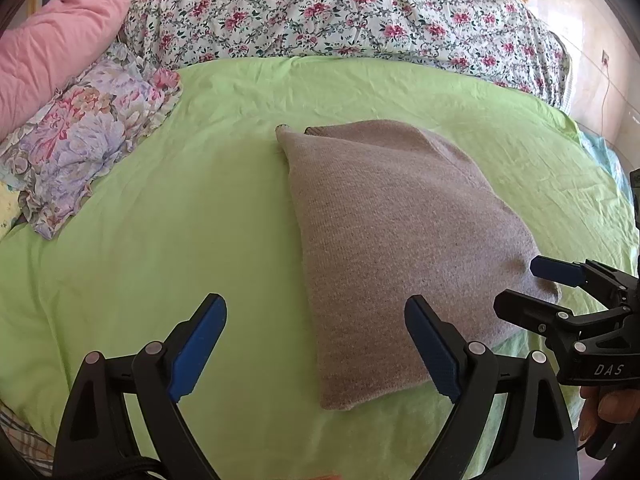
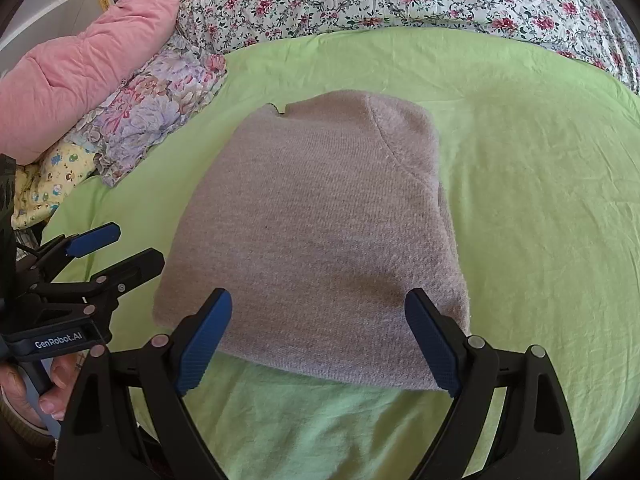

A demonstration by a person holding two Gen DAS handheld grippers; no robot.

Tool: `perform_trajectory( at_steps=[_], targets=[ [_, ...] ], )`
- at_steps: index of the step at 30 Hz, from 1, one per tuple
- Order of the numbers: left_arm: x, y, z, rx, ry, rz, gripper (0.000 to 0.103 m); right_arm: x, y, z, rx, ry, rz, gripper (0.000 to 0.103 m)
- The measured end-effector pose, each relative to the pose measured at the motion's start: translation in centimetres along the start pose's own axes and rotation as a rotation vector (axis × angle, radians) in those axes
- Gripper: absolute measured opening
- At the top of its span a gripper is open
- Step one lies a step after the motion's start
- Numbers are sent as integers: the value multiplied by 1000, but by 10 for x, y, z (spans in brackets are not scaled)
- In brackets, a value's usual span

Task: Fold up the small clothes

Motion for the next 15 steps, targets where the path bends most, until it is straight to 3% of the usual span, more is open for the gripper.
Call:
perform_trajectory(
  at_steps=[15],
  targets=[
    [2, -2, 1, -10, 3, 10, 92, 0, 3, 0, -1, -2, -4, 88]
  ],
)
Point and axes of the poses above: each gripper's, at about its wrist camera, not at the fingertips, and z roughly against the way its jaws point, y to its left, x to its top, the point moved 5 cm from there along -z, roughly the way its jaws point, and after that the axes turned 3 degrees about z, right-handed, at the moved point
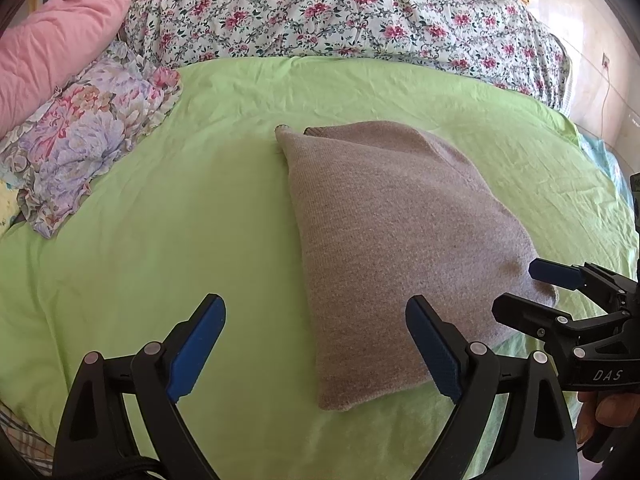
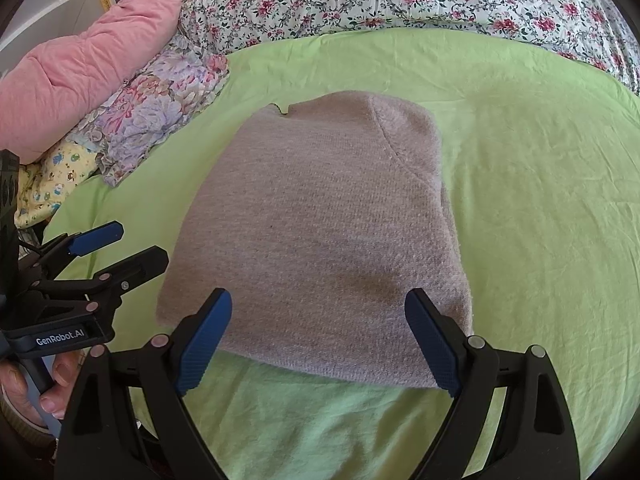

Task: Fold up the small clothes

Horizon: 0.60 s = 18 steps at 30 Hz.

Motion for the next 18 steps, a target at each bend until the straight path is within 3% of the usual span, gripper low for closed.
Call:
perform_trajectory(
  at_steps=[18],
  targets=[
    [0, -2, 2, -3, -4, -2, 93, 0, 6, 2, -3, -1, -4, 89]
  ],
)
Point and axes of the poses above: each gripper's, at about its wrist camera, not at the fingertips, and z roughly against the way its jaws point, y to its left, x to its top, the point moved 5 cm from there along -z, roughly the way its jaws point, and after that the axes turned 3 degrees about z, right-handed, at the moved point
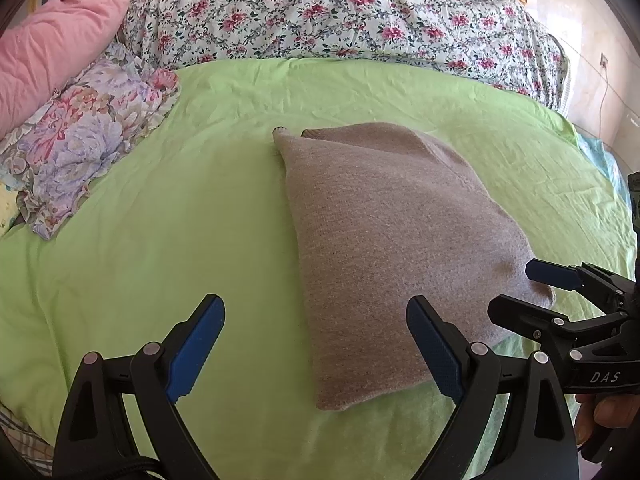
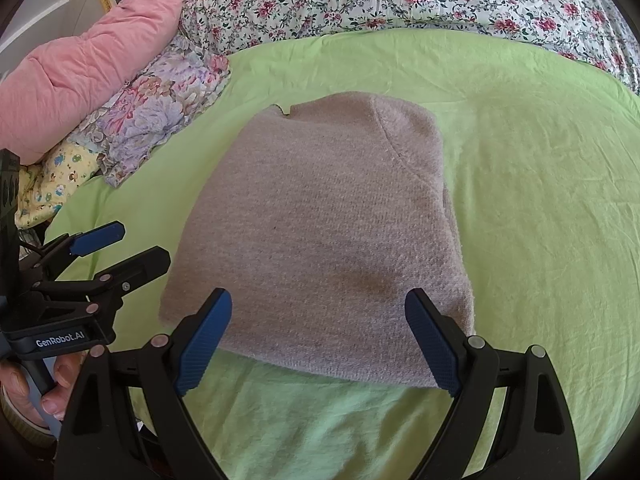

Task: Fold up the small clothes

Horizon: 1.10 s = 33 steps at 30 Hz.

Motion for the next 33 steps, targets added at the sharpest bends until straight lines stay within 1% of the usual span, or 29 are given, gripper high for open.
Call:
perform_trajectory(
  at_steps=[33],
  targets=[
    [1, -2, 2, -9, -3, -15, 94, 0, 4, 3, 4, -7, -8, 89]
  ],
)
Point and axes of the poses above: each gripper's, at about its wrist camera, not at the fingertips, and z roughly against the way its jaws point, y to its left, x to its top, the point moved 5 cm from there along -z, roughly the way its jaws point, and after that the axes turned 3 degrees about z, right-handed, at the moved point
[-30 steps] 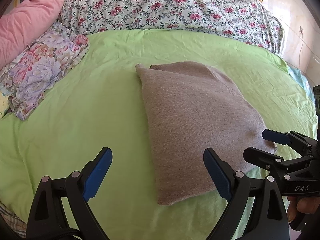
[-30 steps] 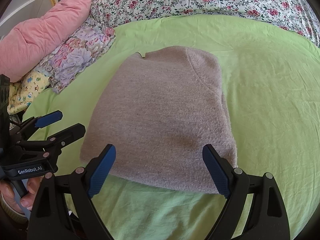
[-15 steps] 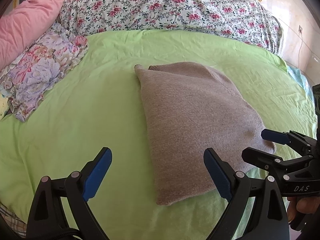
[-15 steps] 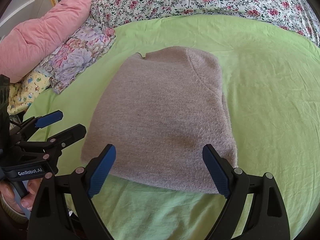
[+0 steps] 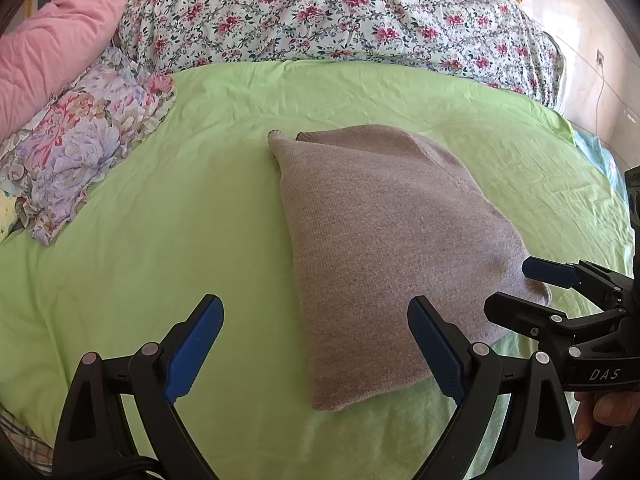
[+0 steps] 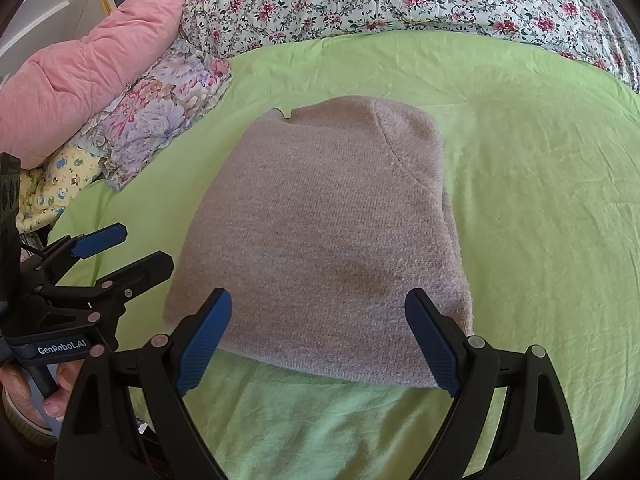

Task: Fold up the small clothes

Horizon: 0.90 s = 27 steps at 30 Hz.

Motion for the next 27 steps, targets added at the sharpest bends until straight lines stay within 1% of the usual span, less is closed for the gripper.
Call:
perform_trajectory(
  at_steps=[27],
  targets=[
    [3, -1, 2, -3, -5, -5, 94, 1, 2, 2, 4, -3, -2, 89]
  ],
)
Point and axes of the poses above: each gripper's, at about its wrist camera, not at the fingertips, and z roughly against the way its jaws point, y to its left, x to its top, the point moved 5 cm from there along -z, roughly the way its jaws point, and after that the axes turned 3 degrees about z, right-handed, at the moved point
